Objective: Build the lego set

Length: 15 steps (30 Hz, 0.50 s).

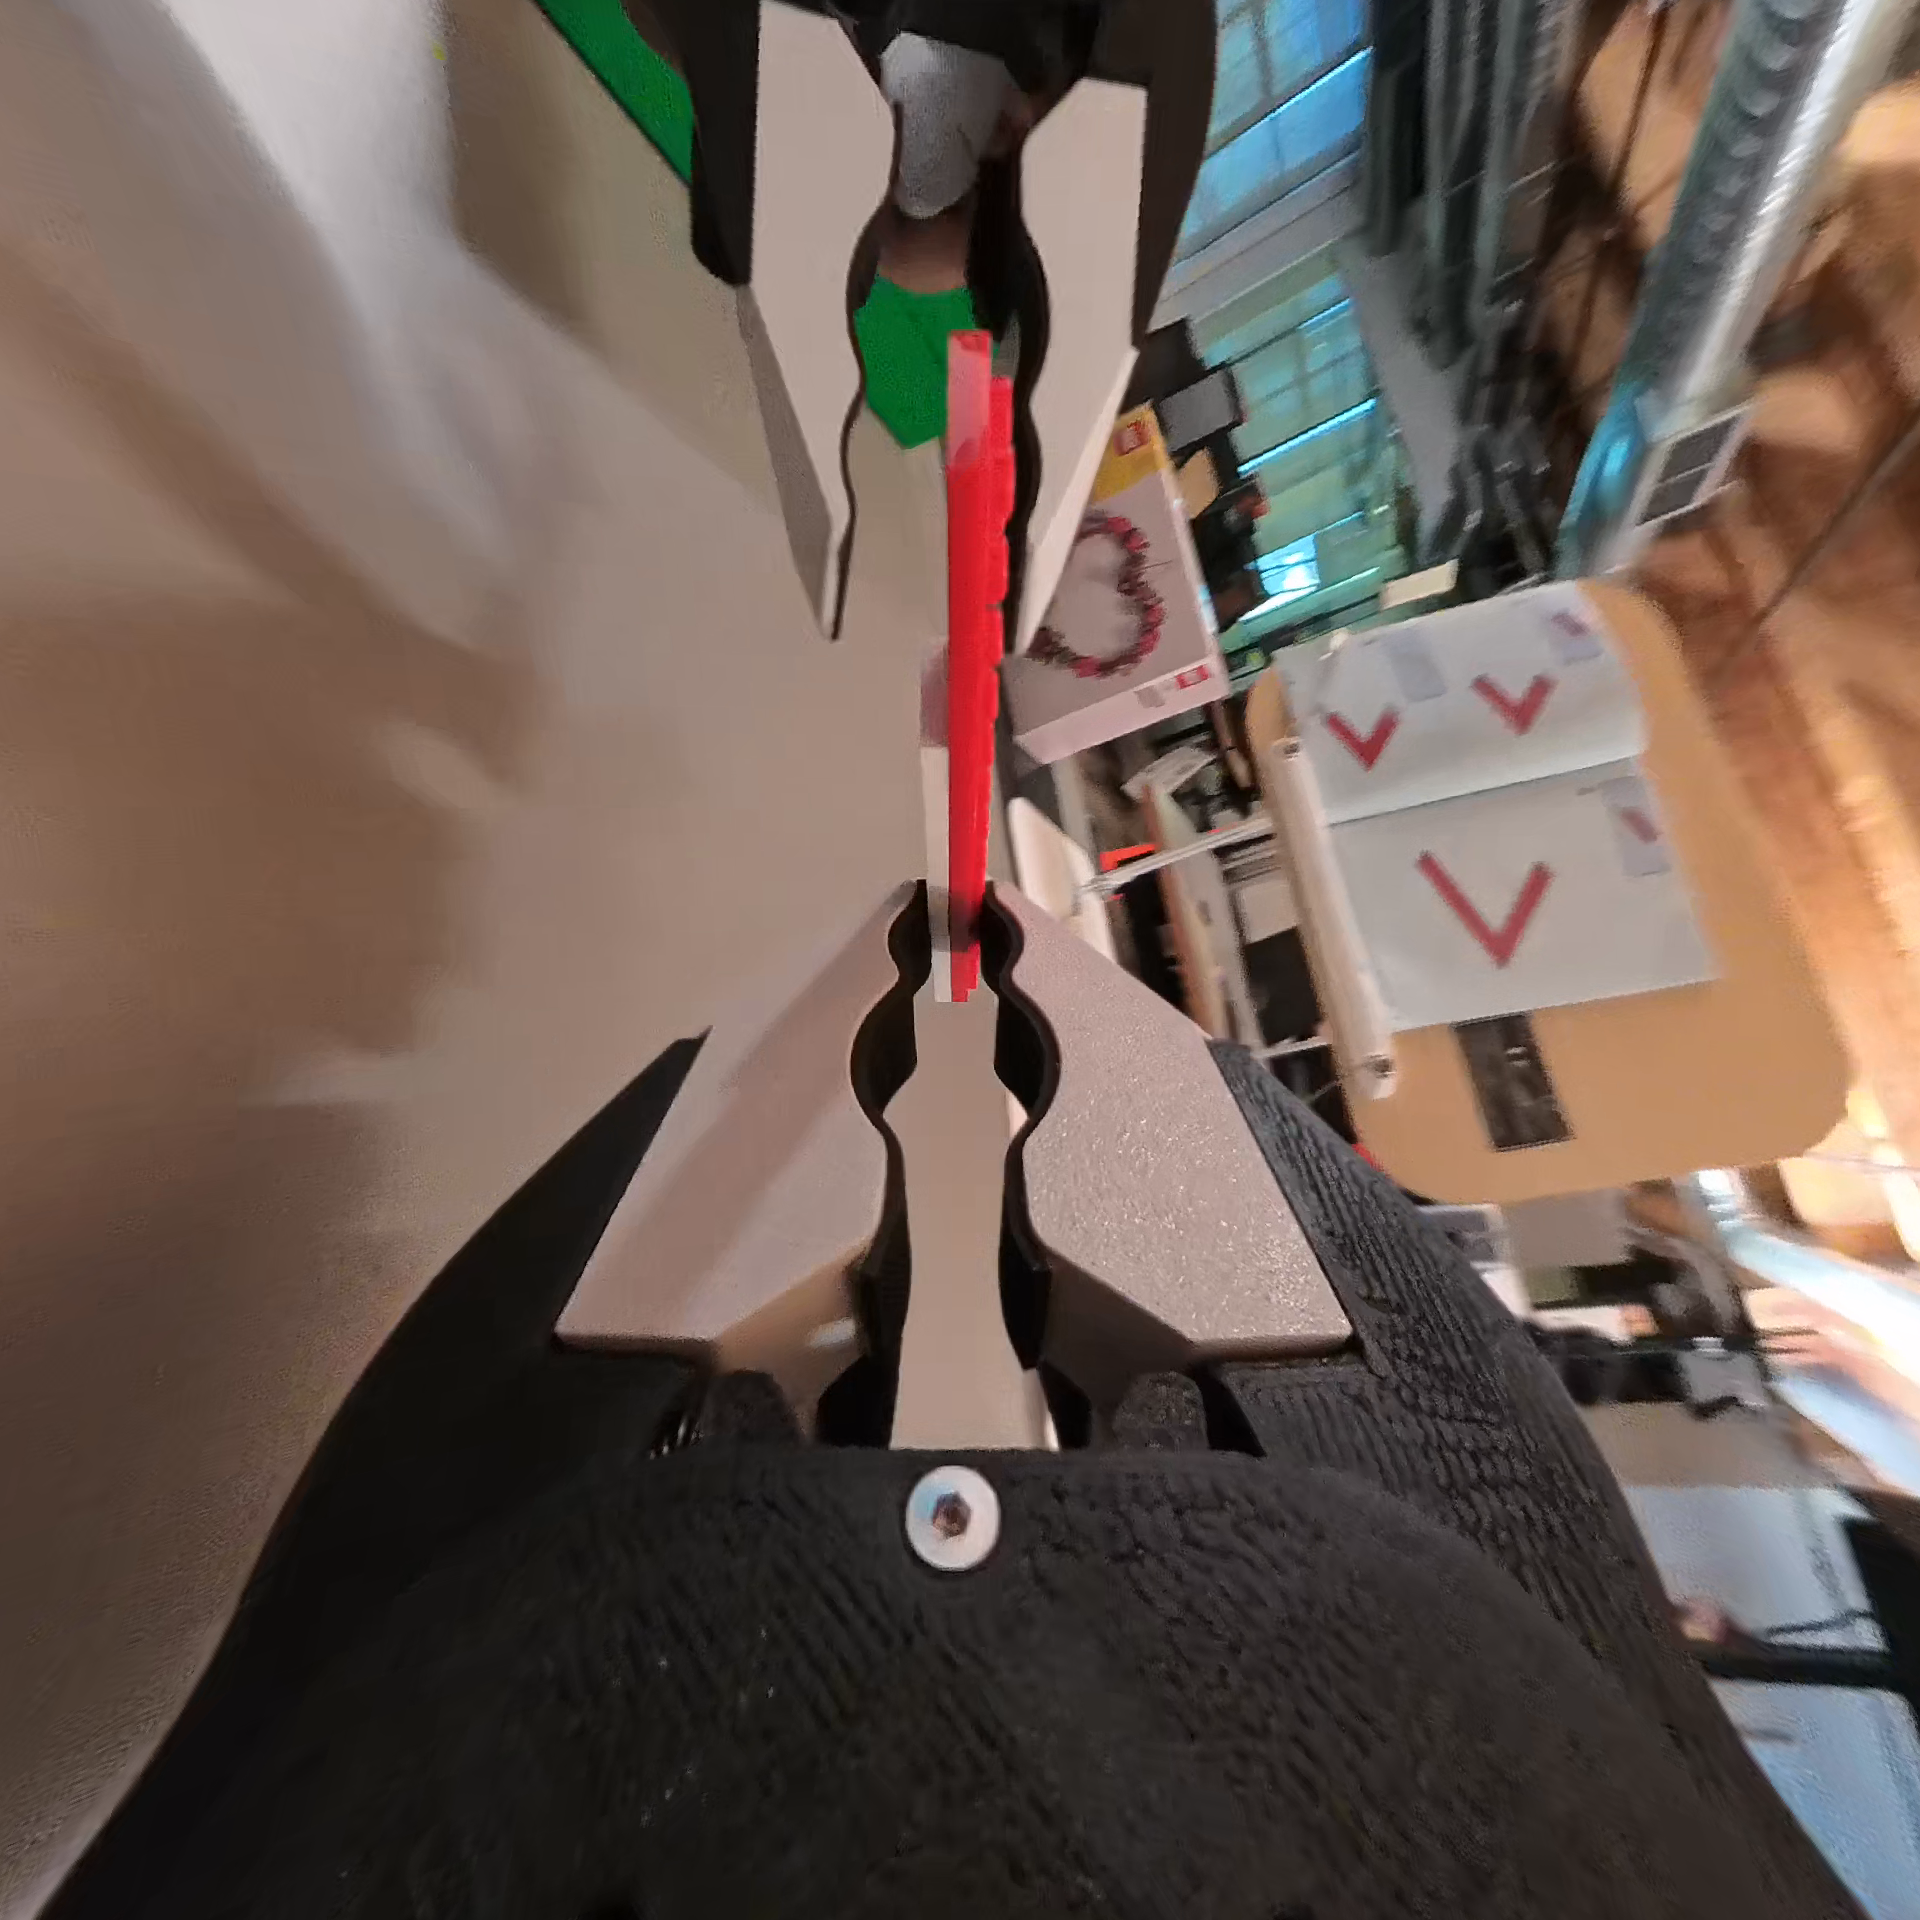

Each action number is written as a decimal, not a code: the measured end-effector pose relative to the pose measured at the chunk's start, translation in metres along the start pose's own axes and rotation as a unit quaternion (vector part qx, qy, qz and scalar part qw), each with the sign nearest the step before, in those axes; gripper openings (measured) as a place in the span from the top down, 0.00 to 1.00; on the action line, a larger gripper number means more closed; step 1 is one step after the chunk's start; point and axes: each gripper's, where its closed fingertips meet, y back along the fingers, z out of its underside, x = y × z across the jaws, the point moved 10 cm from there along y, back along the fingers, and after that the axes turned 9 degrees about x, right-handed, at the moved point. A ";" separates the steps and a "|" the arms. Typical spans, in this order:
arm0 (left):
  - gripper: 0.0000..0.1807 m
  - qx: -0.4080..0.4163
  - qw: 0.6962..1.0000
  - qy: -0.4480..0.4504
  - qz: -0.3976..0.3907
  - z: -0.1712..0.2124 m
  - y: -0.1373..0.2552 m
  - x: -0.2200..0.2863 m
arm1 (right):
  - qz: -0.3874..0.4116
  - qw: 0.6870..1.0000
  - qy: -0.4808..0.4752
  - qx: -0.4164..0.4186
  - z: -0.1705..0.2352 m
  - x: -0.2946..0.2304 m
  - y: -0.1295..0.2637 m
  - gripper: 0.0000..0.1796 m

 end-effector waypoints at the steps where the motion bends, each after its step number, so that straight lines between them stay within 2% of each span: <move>1: 0.83 -0.002 1.000 -0.024 -0.018 0.000 0.001 0.000 | 0.013 1.000 0.018 0.005 0.000 0.000 0.001 0.97; 3: 0.90 -0.001 0.997 -0.060 -0.037 0.000 0.000 0.002 | 0.023 0.999 0.038 0.010 0.001 -0.001 0.004 0.97; 5: 0.91 0.009 0.995 -0.082 -0.058 -0.002 -0.003 0.003 | 0.025 0.999 0.042 0.003 0.003 -0.001 0.004 0.97; 8: 0.77 -0.012 0.996 -0.056 -0.070 0.002 -0.005 0.000 | 0.023 1.000 -0.008 -0.006 0.009 0.001 0.002 0.96; 11: 0.69 0.023 0.994 0.017 -0.103 0.004 0.001 -0.008 | 0.018 0.981 -0.195 -0.009 0.022 0.010 -0.002 0.97; 13: 0.64 0.050 0.988 0.057 -0.138 0.005 0.006 -0.013 | 0.003 0.940 -0.342 0.012 0.030 0.015 -0.004 0.96; 15: 0.64 0.074 0.978 0.064 -0.185 0.003 0.009 -0.013 | -0.008 0.883 -0.468 0.038 0.036 0.018 -0.006 0.96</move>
